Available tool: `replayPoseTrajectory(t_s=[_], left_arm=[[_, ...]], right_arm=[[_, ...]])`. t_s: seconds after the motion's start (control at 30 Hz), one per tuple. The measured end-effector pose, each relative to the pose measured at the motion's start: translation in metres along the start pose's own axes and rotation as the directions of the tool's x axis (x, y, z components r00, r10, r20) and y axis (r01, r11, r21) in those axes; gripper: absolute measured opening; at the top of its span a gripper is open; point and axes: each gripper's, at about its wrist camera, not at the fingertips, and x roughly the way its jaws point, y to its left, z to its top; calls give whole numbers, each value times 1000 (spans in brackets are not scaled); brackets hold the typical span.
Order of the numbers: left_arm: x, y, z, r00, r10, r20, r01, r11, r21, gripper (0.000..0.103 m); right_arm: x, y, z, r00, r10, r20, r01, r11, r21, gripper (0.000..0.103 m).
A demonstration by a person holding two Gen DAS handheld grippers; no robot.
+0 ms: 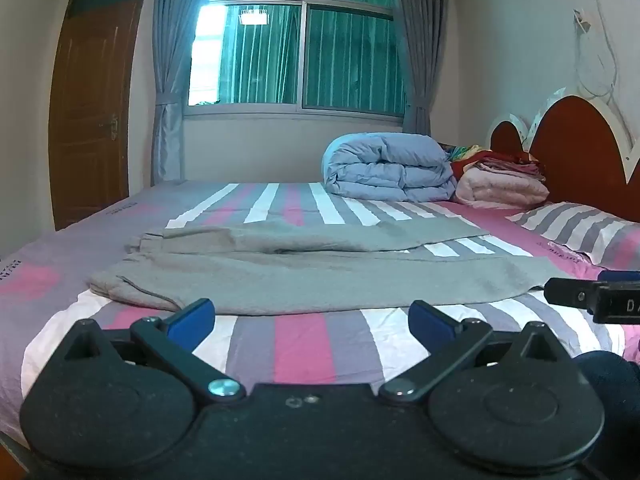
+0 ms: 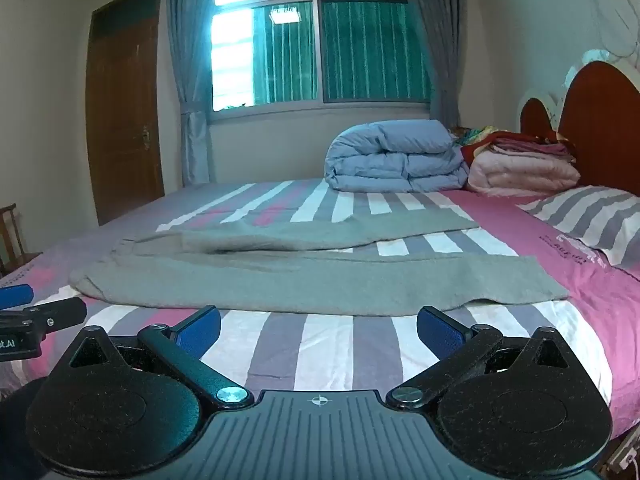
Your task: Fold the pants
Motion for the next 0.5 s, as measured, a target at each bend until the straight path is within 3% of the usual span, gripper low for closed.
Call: replayPoseTrajectory(t_s=[0.5], left_arm=[[2, 4, -1, 1000, 7, -6, -7, 1000, 0, 97]], right_arm=[[3, -9, -3, 1000, -4, -19, 4, 1000, 14, 103]])
